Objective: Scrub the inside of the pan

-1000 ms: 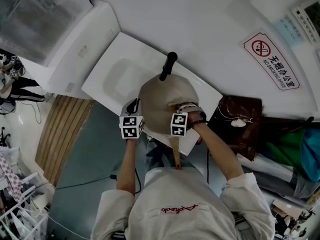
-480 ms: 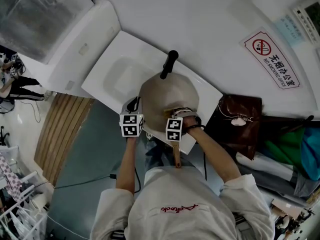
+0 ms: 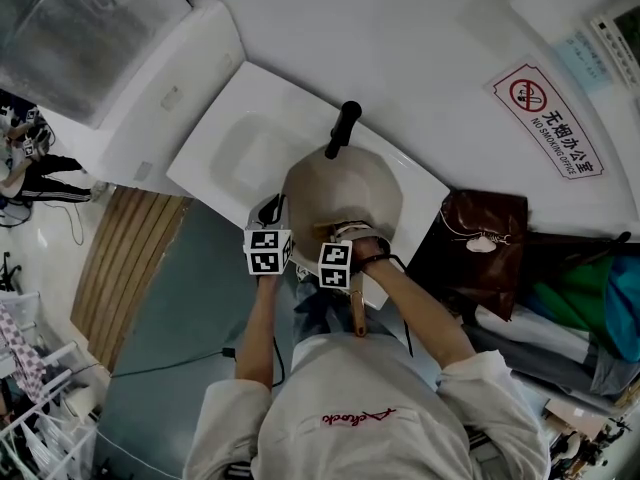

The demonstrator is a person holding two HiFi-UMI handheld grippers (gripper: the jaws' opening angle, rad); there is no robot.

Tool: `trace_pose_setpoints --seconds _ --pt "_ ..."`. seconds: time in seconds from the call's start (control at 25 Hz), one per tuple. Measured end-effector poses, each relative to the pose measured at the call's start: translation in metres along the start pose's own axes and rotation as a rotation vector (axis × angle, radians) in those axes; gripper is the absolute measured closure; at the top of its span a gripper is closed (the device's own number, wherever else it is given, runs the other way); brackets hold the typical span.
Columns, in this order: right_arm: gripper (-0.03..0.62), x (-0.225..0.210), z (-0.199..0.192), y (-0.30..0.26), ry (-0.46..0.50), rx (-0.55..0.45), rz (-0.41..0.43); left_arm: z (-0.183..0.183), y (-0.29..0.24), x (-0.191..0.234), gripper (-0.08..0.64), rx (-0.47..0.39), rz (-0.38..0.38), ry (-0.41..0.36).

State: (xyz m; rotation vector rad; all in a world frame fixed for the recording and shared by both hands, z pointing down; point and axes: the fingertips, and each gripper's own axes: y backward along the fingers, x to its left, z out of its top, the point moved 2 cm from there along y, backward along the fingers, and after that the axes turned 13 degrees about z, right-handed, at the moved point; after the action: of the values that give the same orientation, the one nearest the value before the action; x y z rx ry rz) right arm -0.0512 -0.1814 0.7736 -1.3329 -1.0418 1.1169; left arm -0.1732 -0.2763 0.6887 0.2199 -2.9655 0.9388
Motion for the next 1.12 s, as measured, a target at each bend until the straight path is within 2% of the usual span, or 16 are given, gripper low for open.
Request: trace_pose_setpoints --seconds 0.64,1.12 --pt "0.569 -0.04 0.034 0.01 0.021 -0.031 -0.044 -0.002 -0.001 0.001 0.537 0.007 -0.003 0.017" --pt "0.569 -0.085 0.036 0.021 0.034 -0.015 -0.096 0.001 -0.001 0.001 0.537 0.004 -0.008 0.008"
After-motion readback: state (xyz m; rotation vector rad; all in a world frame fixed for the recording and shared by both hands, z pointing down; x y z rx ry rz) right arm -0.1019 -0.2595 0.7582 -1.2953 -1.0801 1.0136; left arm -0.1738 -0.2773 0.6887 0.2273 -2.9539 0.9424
